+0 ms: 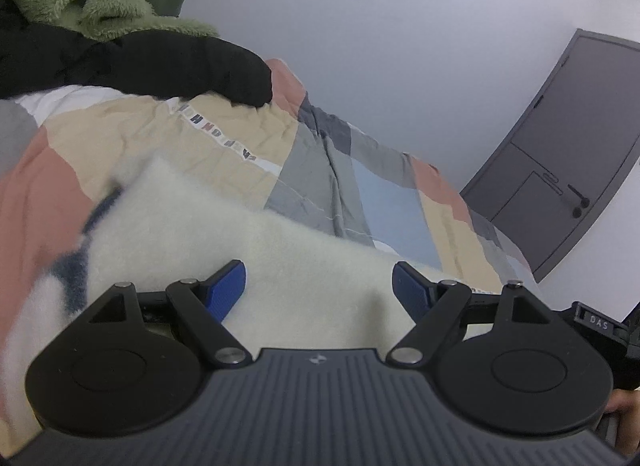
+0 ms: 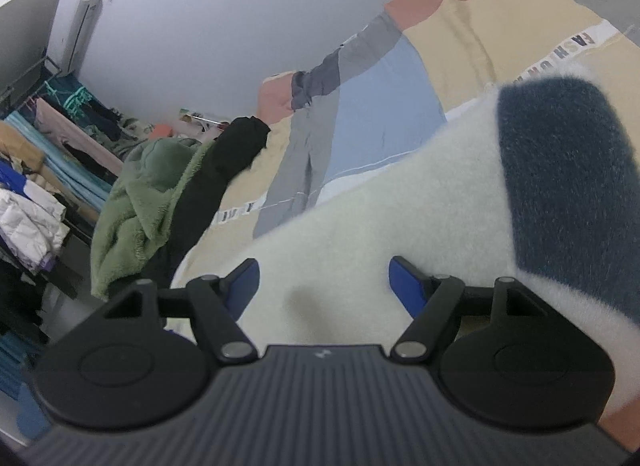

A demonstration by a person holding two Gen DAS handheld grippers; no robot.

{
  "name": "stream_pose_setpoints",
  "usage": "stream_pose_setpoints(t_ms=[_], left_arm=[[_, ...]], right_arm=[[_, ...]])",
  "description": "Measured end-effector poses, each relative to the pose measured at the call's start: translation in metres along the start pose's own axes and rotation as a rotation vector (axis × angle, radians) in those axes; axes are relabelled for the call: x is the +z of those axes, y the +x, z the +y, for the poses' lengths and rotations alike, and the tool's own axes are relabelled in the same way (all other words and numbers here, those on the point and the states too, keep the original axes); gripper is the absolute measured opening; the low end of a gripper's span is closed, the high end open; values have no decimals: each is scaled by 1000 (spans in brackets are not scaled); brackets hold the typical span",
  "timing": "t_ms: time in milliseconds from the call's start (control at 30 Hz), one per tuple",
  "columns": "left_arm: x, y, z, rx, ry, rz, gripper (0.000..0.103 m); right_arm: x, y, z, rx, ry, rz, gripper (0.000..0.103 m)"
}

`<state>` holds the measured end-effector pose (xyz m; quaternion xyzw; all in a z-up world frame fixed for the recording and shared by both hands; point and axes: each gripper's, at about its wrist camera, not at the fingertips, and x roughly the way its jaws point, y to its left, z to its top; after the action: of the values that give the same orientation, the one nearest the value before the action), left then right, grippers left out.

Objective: Fold large clothes

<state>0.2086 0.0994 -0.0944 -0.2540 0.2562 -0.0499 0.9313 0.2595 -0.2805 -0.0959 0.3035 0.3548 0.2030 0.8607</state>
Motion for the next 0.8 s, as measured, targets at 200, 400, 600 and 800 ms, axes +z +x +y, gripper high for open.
stream_pose_setpoints(t_ms=[200, 400, 600, 800], left_arm=[[-4, -3, -8, 18, 46, -6, 85], [-13, -33, -22, 23, -22, -45, 89], [-41, -77, -46, -1, -111, -13, 89], [-70, -90, -51, -46, -206, 93, 89]], right_arm=[[-4, -1, 8, -29, -85, -14, 73], [-14, -17, 34, -71, -167, -36, 76], [-47, -46, 50, -82, -267, -32, 76], [-61, -66, 34, -1, -22, 28, 77]])
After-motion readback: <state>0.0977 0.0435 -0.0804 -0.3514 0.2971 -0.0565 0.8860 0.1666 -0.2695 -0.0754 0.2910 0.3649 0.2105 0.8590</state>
